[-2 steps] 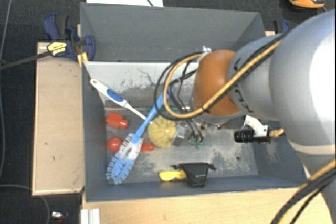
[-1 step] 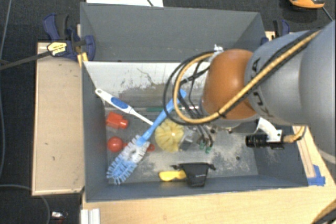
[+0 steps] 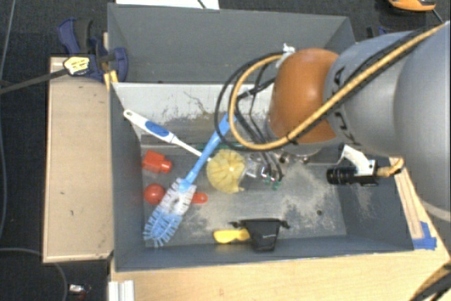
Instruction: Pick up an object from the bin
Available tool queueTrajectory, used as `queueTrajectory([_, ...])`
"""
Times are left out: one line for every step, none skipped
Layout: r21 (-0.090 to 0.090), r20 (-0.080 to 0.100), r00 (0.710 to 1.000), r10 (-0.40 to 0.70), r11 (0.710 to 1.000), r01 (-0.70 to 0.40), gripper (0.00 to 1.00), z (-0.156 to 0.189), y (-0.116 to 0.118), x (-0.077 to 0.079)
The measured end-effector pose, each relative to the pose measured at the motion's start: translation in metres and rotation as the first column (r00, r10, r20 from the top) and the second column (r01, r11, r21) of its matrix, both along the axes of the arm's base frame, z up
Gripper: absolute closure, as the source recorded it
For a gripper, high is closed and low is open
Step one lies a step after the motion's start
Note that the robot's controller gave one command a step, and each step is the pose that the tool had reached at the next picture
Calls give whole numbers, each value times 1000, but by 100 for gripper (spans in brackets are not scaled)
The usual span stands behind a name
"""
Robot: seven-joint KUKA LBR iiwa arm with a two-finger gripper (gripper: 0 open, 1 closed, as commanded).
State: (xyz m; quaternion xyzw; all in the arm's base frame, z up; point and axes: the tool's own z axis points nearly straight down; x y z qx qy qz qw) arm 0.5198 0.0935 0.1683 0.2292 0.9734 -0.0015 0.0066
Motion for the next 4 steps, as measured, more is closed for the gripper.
queueTrajectory([1,0,1000,11,1000,-11,100,11,13,-17])
queueTrajectory([-1,1,1000,20,1000,-20,100,11,13,-17])
queueTrajectory([-3,0,997,78,997,-78,100,19,27,-7])
queueTrajectory([-3,-4,998,69,998,-69,100,25,24,2])
